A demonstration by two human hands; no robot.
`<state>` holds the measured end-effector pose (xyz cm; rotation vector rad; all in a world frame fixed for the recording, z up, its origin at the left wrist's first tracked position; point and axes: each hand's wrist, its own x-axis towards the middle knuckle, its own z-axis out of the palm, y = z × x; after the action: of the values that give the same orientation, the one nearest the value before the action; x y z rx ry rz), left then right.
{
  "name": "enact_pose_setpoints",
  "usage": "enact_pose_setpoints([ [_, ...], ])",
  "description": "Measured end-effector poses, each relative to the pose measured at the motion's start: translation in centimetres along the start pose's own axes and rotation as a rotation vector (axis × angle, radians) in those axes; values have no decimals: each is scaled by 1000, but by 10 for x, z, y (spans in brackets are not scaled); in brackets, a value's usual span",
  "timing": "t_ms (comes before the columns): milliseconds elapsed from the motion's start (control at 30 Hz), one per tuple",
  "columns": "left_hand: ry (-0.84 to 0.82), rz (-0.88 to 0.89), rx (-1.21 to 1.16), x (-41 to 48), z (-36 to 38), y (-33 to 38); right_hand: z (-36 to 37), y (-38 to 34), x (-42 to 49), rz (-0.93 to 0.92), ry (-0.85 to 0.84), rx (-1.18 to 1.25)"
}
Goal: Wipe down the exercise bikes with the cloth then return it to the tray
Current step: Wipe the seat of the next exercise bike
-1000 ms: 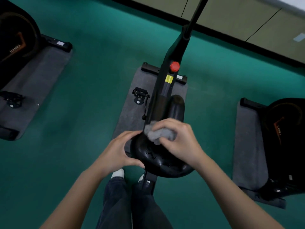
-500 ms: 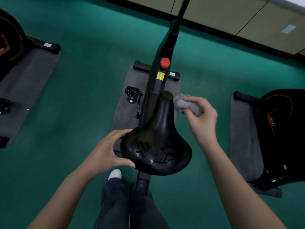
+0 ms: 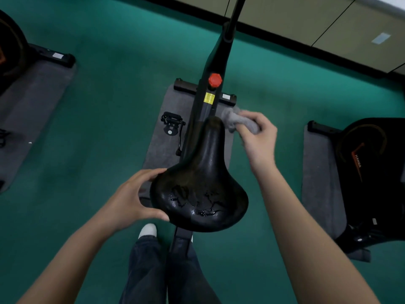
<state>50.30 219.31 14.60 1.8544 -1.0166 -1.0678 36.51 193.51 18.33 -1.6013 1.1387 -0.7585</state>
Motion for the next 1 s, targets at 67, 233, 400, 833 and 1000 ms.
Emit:
enact_pose_setpoints([
  [67,8,-4,-6,0,0,-1,20,2,16,63,-59,4],
  [233,9,-2,-9,0,2,-2,16,13,7,122,-117,152],
  [400,9,3,-13,1,1,-1,-15,43,-45,157,-218,96],
  [833,23,0,-56,-1,4,-4,-78,39,-155,21,-64,81],
  [1000,36,3,-54,-2,5,-5,-57,33,-108,-50,17,3],
])
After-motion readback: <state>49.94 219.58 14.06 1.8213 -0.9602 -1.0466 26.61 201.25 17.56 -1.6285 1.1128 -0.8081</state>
